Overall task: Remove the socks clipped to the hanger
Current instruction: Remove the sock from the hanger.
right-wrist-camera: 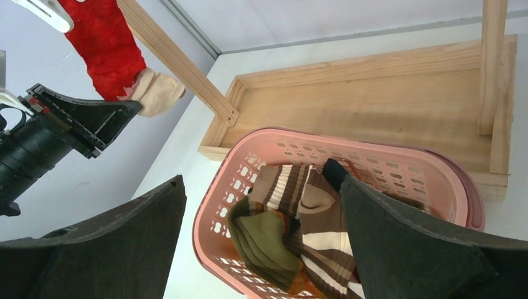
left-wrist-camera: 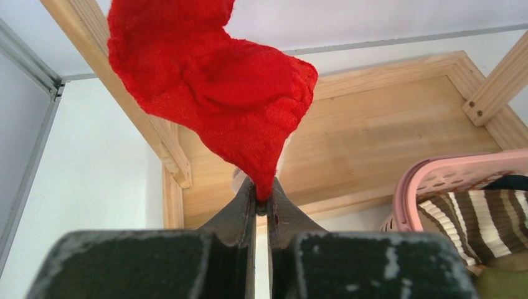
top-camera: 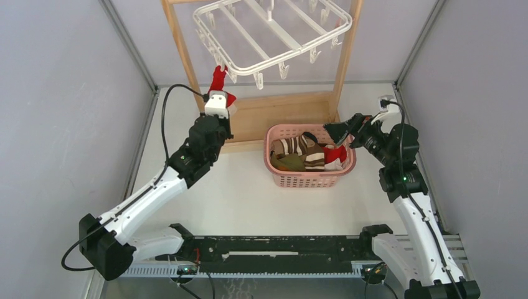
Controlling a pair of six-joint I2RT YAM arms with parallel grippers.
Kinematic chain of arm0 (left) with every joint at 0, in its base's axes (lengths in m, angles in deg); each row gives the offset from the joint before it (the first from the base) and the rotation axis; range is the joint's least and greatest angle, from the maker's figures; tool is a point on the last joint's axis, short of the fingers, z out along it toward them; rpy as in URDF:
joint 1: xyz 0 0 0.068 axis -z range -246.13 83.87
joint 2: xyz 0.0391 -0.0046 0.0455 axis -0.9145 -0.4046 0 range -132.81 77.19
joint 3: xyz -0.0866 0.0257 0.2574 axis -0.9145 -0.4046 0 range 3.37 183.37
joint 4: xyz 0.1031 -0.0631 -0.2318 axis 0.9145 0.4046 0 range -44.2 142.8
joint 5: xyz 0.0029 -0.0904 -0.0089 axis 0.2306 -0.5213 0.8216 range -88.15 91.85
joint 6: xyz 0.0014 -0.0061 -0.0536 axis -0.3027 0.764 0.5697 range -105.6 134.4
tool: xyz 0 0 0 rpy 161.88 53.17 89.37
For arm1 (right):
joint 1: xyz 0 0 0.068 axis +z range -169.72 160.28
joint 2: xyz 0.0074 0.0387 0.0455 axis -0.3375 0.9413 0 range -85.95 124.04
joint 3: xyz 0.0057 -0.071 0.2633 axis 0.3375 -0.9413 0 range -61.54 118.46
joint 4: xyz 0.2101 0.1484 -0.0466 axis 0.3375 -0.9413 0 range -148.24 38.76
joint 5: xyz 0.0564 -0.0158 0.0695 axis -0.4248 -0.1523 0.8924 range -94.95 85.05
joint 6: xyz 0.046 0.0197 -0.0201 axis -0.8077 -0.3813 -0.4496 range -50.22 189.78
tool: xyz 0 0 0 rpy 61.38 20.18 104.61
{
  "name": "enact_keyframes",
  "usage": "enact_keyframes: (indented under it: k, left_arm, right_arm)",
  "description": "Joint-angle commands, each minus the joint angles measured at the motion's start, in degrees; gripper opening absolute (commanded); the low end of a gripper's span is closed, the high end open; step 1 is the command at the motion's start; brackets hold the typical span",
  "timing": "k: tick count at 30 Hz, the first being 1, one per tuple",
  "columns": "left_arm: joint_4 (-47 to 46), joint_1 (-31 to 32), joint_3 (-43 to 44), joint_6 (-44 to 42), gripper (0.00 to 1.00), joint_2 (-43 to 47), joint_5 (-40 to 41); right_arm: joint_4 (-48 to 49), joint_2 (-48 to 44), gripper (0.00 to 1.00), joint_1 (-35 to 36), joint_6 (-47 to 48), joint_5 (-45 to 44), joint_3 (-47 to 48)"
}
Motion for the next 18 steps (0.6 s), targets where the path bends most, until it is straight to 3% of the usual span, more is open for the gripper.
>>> enact_keyframes:
  k: [1,18]
  left_arm:
    - [-0.3,2.3,-1.0,-0.3,0.01,2.3,2.5]
    - [2.1,8.3,0.1,-2.5,0.01,7.7,7.2]
  right_arm:
    - [0.6,-1.5,1.00,0.5,-0.4,-0.8,0.4]
    - [0.0,-2.5,1.00,0.6,-0.3,-1.0,0.4]
